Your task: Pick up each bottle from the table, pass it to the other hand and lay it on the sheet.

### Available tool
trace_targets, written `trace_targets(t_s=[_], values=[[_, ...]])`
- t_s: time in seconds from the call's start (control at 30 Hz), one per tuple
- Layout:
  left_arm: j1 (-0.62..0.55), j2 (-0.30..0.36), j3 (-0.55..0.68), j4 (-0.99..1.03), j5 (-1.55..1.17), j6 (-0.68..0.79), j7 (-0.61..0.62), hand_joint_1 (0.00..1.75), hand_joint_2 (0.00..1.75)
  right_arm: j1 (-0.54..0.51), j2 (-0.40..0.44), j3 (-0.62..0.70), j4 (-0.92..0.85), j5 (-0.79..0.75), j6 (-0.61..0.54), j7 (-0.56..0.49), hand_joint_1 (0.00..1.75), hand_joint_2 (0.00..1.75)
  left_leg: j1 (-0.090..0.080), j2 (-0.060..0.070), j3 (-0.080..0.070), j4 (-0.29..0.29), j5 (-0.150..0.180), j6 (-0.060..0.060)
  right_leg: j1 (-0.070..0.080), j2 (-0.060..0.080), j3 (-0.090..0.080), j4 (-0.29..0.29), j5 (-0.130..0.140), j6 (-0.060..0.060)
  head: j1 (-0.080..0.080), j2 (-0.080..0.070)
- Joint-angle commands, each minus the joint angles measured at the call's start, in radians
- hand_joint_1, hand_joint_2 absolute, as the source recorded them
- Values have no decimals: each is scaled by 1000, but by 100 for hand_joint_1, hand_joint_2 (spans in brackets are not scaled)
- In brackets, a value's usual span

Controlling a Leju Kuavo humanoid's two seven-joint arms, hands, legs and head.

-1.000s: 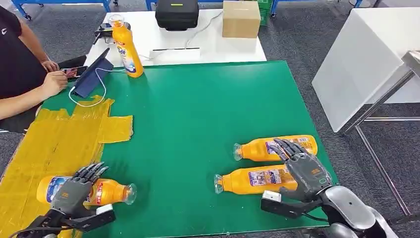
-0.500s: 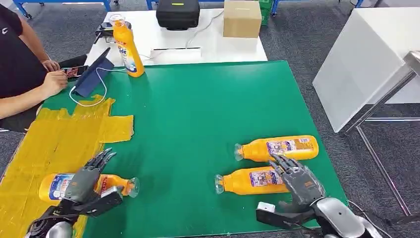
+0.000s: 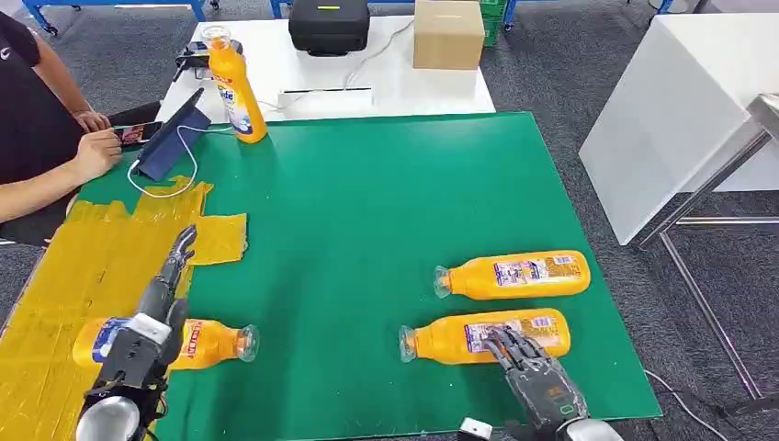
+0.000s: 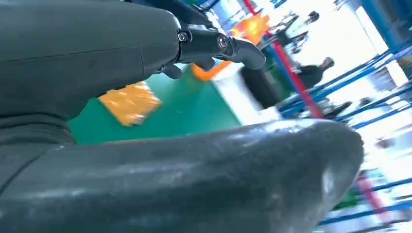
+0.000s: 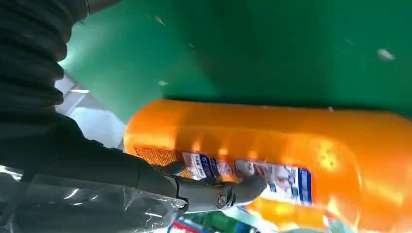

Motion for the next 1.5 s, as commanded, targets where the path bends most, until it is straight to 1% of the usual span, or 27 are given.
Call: trace_targets(t_s=[0.03, 0.07, 0.13, 0.17, 0.27, 0.47, 0.53, 0.57, 0.67, 0.77, 0.8, 0.83, 0.87, 0.93, 0.97, 1.17, 1.23, 1.27, 1.3, 1.4, 1.5], values=[[61, -62, 60, -73, 40, -3, -24, 0, 0, 10, -63, 44, 43, 125, -119, 139, 0, 175, 0, 2, 4, -1, -2, 0, 0, 0, 4, -2, -1, 1, 0, 0], [59, -71, 65, -95, 41, -5, -23, 0, 0, -3, -26, -9, 19, 137, -95, 122, 0, 175, 0, 2, 5, -2, -2, 0, 0, 0, 5, -2, -1, 1, 0, 0], [98, -84, 108, -85, 56, -17, -35, 0, 0, 42, 22, -122, -48, 163, -155, 19, 0, 175, -1, 3, 1, 0, -1, 0, 0, 1, 1, -1, 0, 0, 0, 0], [113, -90, 123, -86, 50, -21, -52, 0, 0, 54, 62, -168, -90, 173, -162, -38, 0, 175, -1, 4, 3, -1, -2, 0, 0, 2, 2, -1, -1, 0, 0, 0], [127, -105, 135, -97, 40, -37, -67, 0, 0, 69, 128, -207, -151, 227, -155, -83, 0, 175, -1, 2, 1, -1, -1, 0, -1, 1, 1, 0, -1, 0, 0, 0], [120, -106, 131, -97, 36, -38, -66, 0, 0, 77, 134, -211, -138, 234, -159, -88, 0, 175, 0, 0, 3, -1, -2, 0, 1, -1, 3, -1, -1, 0, 0, 0], [120, -106, 131, -97, 36, -38, -66, 0, 0, 77, 134, -211, -138, 234, -159, -88, 0, 175, 0, 1, 2, -1, -1, 0, 0, 0, 2, -1, -1, 0, 0, 0], [120, -106, 131, -97, 36, -38, -66, 0, 0, 77, 134, -211, -138, 234, -159, -88, 0, 175, 0, 1, 4, -1, -2, 0, 1, -1, 3, -2, -1, 0, 0, 0], [124, -109, 135, -102, 30, -37, -65, 0, 0, 82, 169, -225, -147, 246, -196, -124, 0, 175, 0, 1, 4, -2, -2, 0, 0, -1, 4, -1, -1, 0, 0, 0], [123, -112, 138, -107, 31, -41, -61, 0, 0, 78, 184, -218, -154, 263, -187, -124, 0, 175, 0, 1, 2, -1, -1, 0, 0, 0, 2, -1, -1, 0, 0, 0], [121, -112, 139, -106, 32, -42, -60, 0, 0, 79, 180, -219, -149, 262, -177, -120, 0, 175, 0, 1, 4, -1, -2, 0, 0, 0, 4, -1, -1, 0, 0, 0], [119, -112, 139, -105, 33, -43, -59, 0, 0, 79, 177, -221, -144, 259, -173, -119, 0, 175, 0, 1, 3, -1, -1, 0, 0, 0, 2, -1, -1, 0, 0, 0], [114, -110, 140, -101, 33, -43, -59, 0, 0, 78, 152, -222, -130, 251, -133, -108, 0, 175, 0, 1, 2, -1, -1, 0, 0, 0, 2, -1, -1, 0, 0, 0], [103, -105, 141, -92, 39, -46, -58, 0, 0, 80, 100, -232, -96, 211, -95, -106, 0, 175, 0, 1, 3, -1, -1, 0, 0, -1, 3, -1, -1, 0, 0, 0], [100, -103, 141, -88, 39, -47, -57, 0, 0, 80, 92, -240, -86, 201, -97, -111, 0, 175, 0, 0, 2, -1, -1, 1, 0, -1, 2, -1, -1, 0, 0, 0], [100, -103, 141, -88, 39, -47, -57, 0, 0, 80, 92, -240, -86, 201, -97, -111, 0, 175, 0, 1, 3, -1, -1, 0, 0, -1, 2, -1, -1, 0, 0, 0], [100, -104, 140, -87, 41, -48, -57, 0, 0, 79, 90, -240, -85, 200, -94, -112, 0, 175, 0, 1, 5, -2, -2, 0, 0, -2, 5, -2, -1, 0, 0, 0], [97, -101, 140, -84, 44, -49, -56, 0, 0, 74, 88, -250, -71, 181, -79, -106, 0, 175, 0, 0, 2, -1, -1, 0, 0, -1, 2, -1, -1, 0, 0, 0], [95, -99, 140, -82, 48, -50, -55, 0, 0, 66, 92, -267, -52, 169, -75, -106, 0, 175, 0, 1, 4, -2, -2, 0, 1, -1, 4, -2, -1, 0, 0, 0], [89, -97, 142, -79, 61, -54, -55, 0, 0, 43, 116, -348, 6, 117, -55, -130, 0, 175, 0, 1, 2, -1, -1, 0, 0, 0, 2, -2, 0, 0, 0, 0], [78, -94, 134, -74, 62, -58, -55, 0, 0, 26, 150, -428, 56, 89, -14, -164, 0, 175, 0, 1, 4, -2, -1, 1, 0, 0, 4, -3, 0, 0, 0, 0]])
